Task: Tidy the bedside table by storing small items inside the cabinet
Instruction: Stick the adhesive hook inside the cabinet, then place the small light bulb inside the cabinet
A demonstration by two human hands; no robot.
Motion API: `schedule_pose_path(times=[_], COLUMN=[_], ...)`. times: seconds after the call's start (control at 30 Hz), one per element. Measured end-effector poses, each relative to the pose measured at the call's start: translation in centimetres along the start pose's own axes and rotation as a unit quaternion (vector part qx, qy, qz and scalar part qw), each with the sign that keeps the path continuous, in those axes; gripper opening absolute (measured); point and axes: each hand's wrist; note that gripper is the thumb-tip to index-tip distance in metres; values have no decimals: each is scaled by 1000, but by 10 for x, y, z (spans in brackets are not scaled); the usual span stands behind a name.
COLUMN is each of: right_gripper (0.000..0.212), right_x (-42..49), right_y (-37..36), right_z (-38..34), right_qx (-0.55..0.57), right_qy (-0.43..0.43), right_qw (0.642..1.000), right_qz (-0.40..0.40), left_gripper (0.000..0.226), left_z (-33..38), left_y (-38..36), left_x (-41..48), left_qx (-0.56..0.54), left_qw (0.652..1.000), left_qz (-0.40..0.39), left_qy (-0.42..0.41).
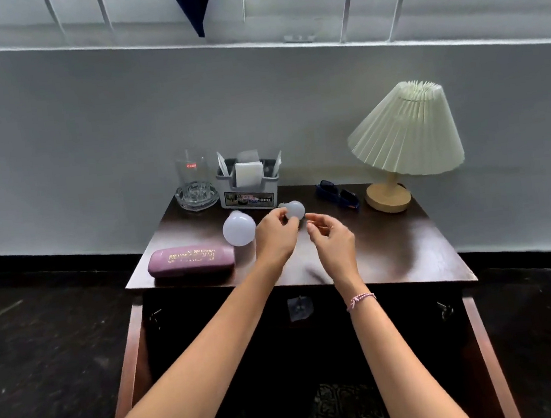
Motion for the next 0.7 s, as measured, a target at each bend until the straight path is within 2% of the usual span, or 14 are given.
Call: schedule_pose_path(times=[0.13,0.37,0.57,0.7], right_gripper=[28,43,41,39], right_x=[25,58,68,68], right_y=[-12,-28,-34,-33], right_z=[-5,9,18,21], right_qx=[-51,-77,-50,-30], right_qy=[17,-38,-59,-56], right_qw=[999,996,996,997], right_qz=[8,-33,-51,-34], left_gripper=[47,47,47,42], left_z=[2,-5,-13,-16], left_y=[-7,-28,-44,-45], left_x=[39,69,70,67], left_qx=[42,57,48,40], left_qw=[998,993,994,996], left_qz=[-38,-57,-53,-39], left_qy=[35,84,78,68])
Point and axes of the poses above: each hand's wrist, its own x-axis towards the middle knuckle, its own y-axis out of the back of the hand, z = x × y, and after that the axes turned 9 degrees about -y, right-handed
